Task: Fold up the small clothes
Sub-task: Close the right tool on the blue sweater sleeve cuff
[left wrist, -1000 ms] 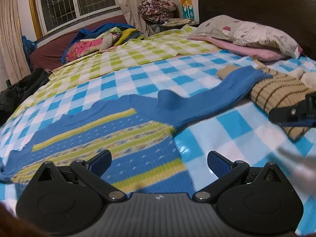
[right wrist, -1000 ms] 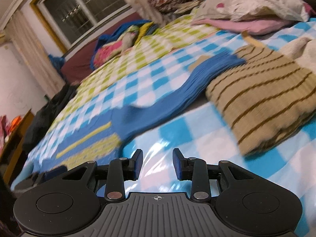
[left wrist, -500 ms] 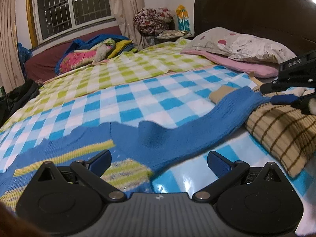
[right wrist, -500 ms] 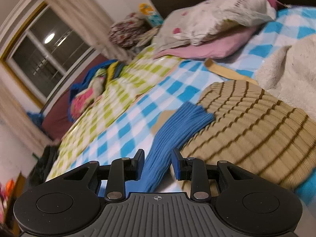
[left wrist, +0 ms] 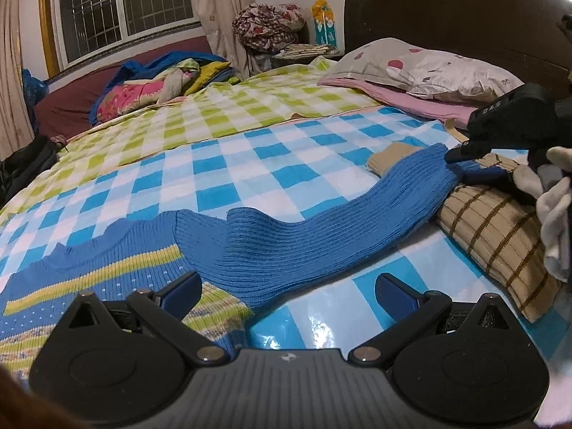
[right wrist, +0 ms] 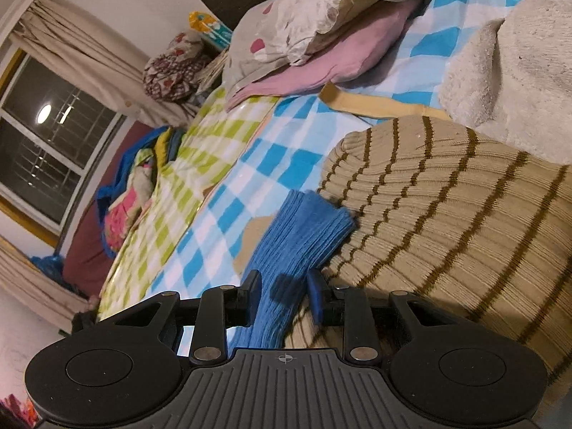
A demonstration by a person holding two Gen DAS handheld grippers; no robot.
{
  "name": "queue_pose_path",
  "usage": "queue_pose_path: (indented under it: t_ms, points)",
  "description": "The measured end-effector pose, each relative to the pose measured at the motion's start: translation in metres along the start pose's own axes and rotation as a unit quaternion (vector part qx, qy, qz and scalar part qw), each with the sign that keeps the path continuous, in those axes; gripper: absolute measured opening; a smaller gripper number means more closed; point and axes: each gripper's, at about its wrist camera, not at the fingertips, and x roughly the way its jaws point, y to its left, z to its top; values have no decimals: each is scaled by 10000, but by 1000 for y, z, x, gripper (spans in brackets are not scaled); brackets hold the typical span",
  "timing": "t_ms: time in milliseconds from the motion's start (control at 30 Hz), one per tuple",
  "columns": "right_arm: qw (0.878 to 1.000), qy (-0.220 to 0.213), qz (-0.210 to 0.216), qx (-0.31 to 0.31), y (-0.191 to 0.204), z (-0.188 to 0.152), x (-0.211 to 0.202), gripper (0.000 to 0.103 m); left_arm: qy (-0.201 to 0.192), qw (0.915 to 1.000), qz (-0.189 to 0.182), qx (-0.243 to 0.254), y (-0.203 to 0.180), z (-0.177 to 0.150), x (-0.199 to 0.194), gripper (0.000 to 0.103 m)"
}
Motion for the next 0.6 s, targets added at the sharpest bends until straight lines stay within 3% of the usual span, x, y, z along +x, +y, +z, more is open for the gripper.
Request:
queue_pose_path:
  t_ms: [233,500,600]
  points:
    - [9984,-306,-376,-293,6,-3,-9,29,-73,9999,-69,-26,1,-2,-4,103]
    - [9979,-314,-508,-236,8,0,16,29,-9,9999,-154,-69,1,-5,-6,103]
    - [9990,-260,-316,-198,6,4,15,9,39,9999,-117,32,-2,-9,-8,103]
